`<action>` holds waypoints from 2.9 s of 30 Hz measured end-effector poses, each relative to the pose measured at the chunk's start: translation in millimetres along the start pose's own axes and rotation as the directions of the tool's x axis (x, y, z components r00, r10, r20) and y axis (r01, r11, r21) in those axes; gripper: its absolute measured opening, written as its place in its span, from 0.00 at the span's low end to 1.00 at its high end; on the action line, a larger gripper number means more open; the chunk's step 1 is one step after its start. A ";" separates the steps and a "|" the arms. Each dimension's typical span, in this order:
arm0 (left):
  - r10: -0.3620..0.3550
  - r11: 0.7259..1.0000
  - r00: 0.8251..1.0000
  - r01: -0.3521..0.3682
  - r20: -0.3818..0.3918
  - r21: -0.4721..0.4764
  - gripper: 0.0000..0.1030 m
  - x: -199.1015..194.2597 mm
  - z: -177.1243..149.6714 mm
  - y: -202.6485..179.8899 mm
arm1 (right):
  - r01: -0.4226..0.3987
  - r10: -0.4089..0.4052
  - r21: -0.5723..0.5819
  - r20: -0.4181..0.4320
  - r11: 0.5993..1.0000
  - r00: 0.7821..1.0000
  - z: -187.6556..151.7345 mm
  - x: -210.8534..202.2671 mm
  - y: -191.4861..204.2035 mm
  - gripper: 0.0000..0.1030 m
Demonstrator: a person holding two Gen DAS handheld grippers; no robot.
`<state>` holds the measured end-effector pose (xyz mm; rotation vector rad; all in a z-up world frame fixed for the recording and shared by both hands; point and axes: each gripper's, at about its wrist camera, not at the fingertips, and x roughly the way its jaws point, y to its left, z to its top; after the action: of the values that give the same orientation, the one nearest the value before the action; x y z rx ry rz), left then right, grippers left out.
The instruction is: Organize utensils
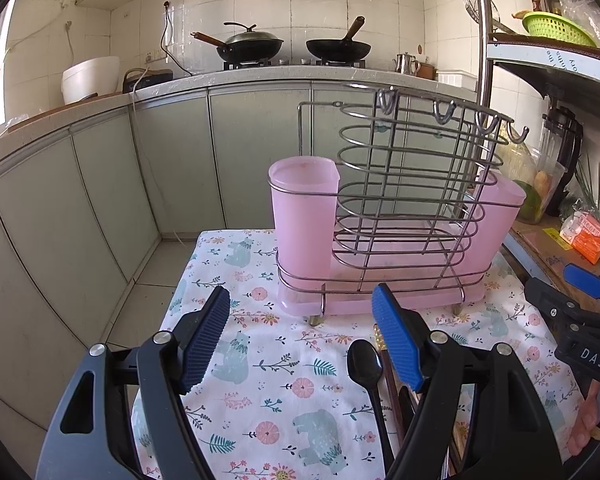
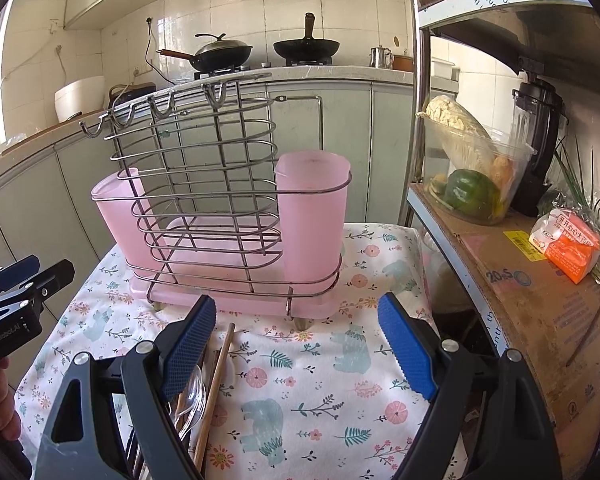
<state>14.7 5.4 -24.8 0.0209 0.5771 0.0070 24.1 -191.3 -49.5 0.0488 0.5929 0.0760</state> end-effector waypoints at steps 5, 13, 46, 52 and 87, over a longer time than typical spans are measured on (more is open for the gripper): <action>-0.014 1.000 1.000 0.014 -0.018 0.014 0.72 3.8 -3.7 3.2 | -0.010 0.010 0.003 -0.019 1.000 1.000 -1.0 3.3 -1.9 0.80; -0.108 0.993 0.981 0.114 -0.161 0.025 0.53 22.2 -20.0 12.3 | -0.105 0.111 0.051 -0.145 0.993 0.983 -13.3 24.0 -9.6 0.61; -0.494 0.865 0.727 0.350 -0.477 -0.360 0.05 94.5 -55.3 23.6 | -0.432 0.551 0.350 -0.424 0.832 0.719 -38.5 81.1 9.0 0.29; -0.498 0.857 0.746 0.346 -0.443 -0.383 0.05 84.0 -53.6 48.1 | -0.422 0.516 0.296 -0.490 0.857 0.703 -50.9 79.1 20.8 0.29; -0.480 0.826 0.875 0.475 0.064 -0.305 0.05 -16.8 59.0 78.6 | -0.394 0.402 0.147 -0.027 0.907 0.915 72.6 -37.9 -42.1 0.03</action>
<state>32.8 82.7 35.5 -0.4365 0.5786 -0.3936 35.8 -238.2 28.9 0.3055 0.6375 0.4353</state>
